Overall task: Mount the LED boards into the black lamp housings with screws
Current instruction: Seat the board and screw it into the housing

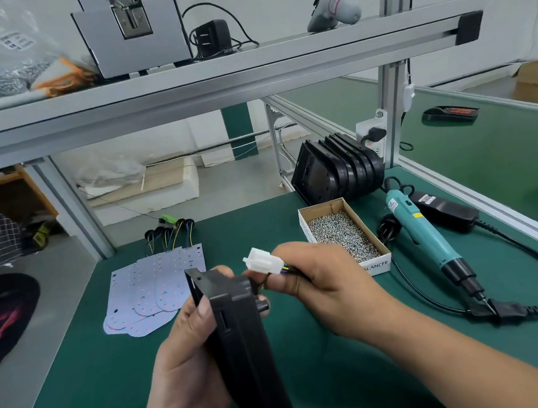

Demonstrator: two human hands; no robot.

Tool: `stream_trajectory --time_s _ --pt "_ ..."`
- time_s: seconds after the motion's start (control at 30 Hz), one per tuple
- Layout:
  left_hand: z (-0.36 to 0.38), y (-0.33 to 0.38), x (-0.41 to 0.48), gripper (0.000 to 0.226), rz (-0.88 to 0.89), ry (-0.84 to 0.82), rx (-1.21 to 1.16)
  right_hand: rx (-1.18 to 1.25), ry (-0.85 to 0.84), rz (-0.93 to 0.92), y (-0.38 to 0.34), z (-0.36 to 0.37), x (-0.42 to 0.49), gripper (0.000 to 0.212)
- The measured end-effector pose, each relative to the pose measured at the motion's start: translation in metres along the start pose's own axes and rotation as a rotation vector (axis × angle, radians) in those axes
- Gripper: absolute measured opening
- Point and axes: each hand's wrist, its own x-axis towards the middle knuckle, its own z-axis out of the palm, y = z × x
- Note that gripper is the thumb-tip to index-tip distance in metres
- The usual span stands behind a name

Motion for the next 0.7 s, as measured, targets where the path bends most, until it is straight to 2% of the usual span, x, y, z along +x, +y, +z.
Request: stream_trajectory --time_s 0.1,0.4,0.5,0.57,0.63,0.7 --pt "0.002 0.0 0.0 0.074 0.012 -0.009 -0.017 0.002 0.008 0.012 -0.001 0.0 0.001 0.024" --pt "-0.007 0.0 -0.001 0.054 0.019 -0.062 -0.051 0.038 0.009 0.038 -0.003 -0.004 -0.002 0.034" --pt "-0.01 0.002 0.002 0.033 -0.044 -0.218 -0.158 0.088 0.057 0.049 -0.003 -0.005 -0.004 0.033" --pt "-0.006 0.004 0.001 0.031 -0.056 -0.266 -0.152 0.122 0.089 0.054 -0.003 -0.008 -0.005 0.03" --pt "-0.012 0.002 0.003 0.042 -0.046 -0.163 -0.063 0.126 0.088 0.047 -0.003 -0.01 -0.005 0.03" --pt "-0.011 -0.003 0.002 0.038 -0.011 -0.111 -0.105 0.098 0.081 0.021 -0.002 -0.01 -0.005 0.032"
